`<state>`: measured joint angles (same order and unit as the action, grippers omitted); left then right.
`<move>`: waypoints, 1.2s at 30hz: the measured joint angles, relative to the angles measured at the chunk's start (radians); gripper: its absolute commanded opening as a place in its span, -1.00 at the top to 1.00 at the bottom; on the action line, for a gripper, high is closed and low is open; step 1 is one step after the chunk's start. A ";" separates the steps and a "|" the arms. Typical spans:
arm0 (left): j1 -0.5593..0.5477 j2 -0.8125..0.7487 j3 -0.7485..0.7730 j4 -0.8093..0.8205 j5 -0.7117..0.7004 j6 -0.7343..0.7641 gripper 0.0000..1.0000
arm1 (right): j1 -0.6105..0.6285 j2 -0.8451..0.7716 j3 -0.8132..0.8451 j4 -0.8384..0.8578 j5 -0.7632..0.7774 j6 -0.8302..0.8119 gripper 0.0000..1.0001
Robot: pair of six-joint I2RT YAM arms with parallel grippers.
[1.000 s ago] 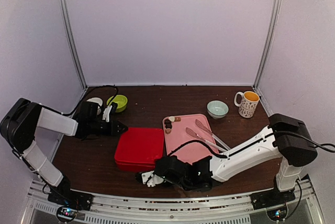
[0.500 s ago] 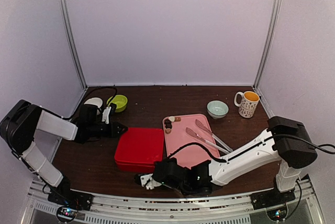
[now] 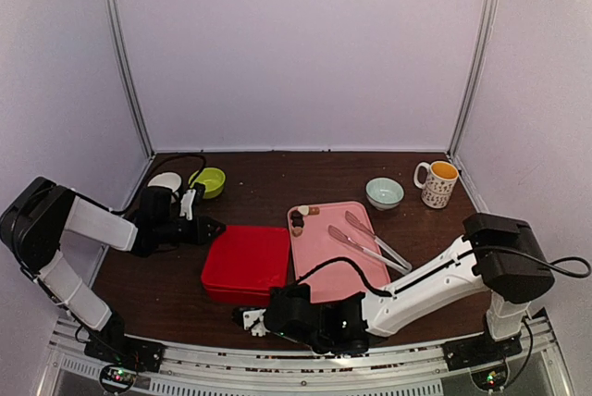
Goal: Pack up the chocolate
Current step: Press the box lid onto the packing box.
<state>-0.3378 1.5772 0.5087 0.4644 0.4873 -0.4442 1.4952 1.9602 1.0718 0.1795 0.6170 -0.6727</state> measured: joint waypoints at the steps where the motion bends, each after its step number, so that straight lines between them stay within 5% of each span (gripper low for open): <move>1: 0.000 0.000 -0.002 0.004 -0.002 -0.001 0.55 | 0.002 0.003 0.003 0.000 0.007 0.004 0.74; 9: -0.008 0.000 -0.011 0.023 -0.016 -0.012 0.55 | 0.004 0.003 -0.005 0.009 0.015 0.031 0.73; 23: -0.064 -0.020 -0.011 -0.003 -0.056 -0.044 0.55 | -0.035 -0.173 -0.128 -0.042 -0.181 0.159 0.26; 29: -0.069 -0.029 -0.011 -0.019 -0.062 -0.044 0.56 | -0.077 -0.303 -0.136 -0.085 -0.265 0.319 0.38; 33: -0.072 -0.040 -0.010 -0.040 -0.064 -0.044 0.56 | -0.154 -0.437 -0.141 -0.112 -0.352 0.561 -0.10; 36: -0.074 -0.047 -0.007 -0.057 -0.066 -0.042 0.56 | -0.208 -0.563 -0.192 -0.090 -0.416 0.755 -0.27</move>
<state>-0.4122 1.5299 0.5018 0.4072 0.4217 -0.4866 1.2869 1.3975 0.8795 0.0891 0.2008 0.0826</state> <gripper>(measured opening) 0.223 0.573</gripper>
